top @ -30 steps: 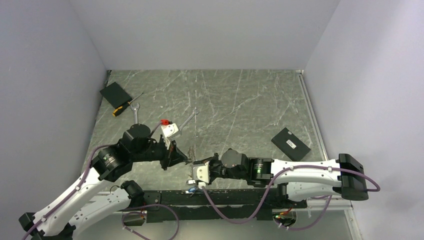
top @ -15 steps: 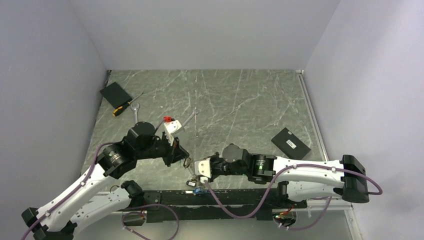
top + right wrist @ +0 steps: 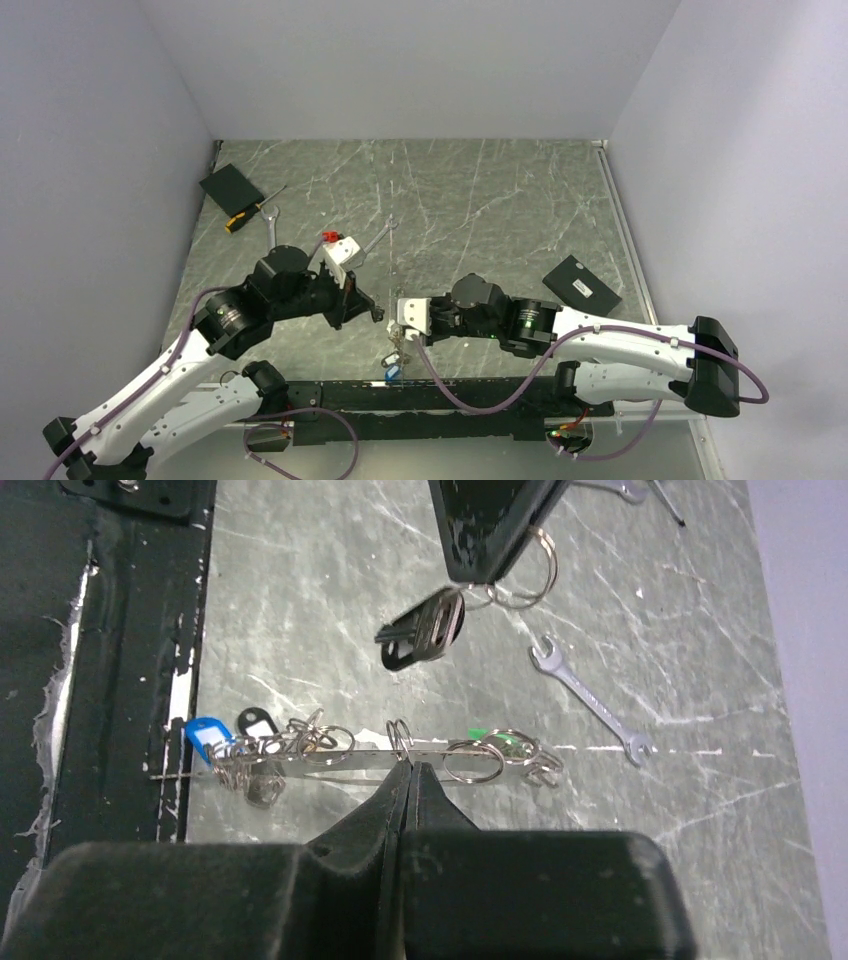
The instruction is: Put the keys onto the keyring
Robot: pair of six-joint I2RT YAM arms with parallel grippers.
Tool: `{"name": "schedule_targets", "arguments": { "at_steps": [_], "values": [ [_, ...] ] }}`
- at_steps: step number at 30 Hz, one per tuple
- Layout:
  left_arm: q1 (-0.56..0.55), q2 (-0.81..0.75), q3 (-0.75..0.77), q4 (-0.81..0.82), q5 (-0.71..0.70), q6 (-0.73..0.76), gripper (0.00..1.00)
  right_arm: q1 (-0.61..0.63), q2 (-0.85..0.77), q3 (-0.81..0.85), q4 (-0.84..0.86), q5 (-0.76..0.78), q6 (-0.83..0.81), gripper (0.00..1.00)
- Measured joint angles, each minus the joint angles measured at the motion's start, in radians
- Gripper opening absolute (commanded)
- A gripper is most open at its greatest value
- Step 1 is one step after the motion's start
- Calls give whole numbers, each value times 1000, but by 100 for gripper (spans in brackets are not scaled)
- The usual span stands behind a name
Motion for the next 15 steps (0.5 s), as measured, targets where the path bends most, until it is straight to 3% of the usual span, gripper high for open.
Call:
{"name": "schedule_targets", "arguments": {
  "at_steps": [15],
  "values": [
    [0, 4, -23, 33, -101, -70, 0, -9, 66, 78, -41, -25, 49, 0]
  ]
}}
